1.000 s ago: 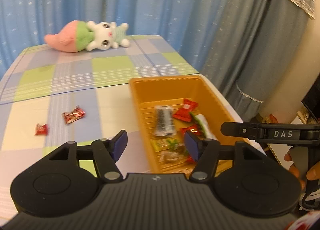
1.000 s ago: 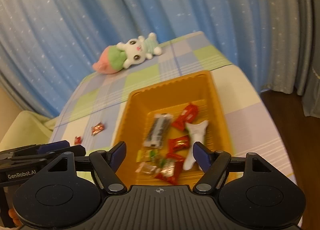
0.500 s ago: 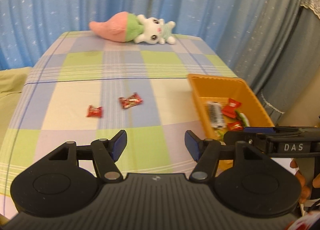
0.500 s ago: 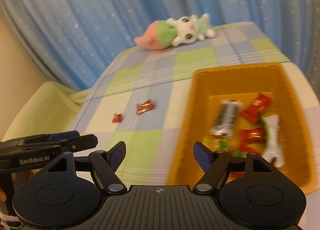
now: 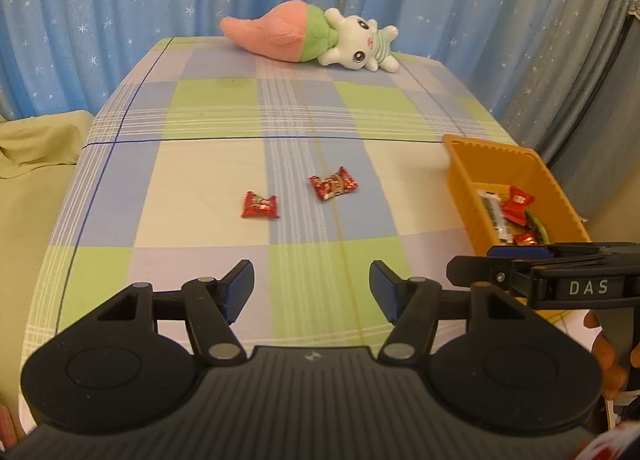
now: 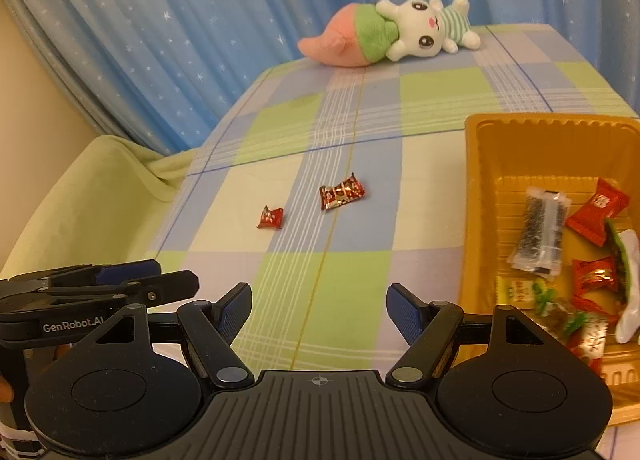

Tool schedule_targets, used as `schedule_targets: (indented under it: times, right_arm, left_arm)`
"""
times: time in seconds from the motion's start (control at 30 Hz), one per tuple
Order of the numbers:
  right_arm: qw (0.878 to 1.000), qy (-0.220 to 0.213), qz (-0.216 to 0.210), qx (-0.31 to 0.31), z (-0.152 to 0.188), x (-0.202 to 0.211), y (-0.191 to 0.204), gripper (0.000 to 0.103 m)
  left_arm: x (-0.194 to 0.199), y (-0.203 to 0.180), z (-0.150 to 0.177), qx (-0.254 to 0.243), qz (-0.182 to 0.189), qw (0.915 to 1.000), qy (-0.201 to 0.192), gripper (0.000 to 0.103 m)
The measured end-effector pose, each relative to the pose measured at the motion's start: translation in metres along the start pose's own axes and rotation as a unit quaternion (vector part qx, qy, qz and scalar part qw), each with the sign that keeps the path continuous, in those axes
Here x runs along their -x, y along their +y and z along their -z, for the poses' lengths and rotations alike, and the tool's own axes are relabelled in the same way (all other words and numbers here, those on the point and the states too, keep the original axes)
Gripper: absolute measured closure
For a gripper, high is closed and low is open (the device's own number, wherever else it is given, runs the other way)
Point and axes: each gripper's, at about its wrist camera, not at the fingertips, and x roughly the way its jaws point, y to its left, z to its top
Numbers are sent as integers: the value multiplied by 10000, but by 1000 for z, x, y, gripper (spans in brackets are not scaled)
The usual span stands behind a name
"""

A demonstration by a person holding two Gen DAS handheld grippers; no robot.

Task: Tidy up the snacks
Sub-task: 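Move both open tools back toward the two remaining red candies on the bed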

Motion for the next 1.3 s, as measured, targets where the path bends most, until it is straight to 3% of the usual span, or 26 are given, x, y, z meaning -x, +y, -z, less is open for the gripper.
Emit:
schedule_targets:
  times: [0.47,1.3]
  right_arm:
    - [9989,45,318,-332,-13,-44,7,29]
    - [9939,-52,889,-654,-42,-88,-4,29]
  left_arm:
    - [-34,38,-16,-137,79,9996,246,42]
    - [-114,58,-46,-679,308,9966,344,47]
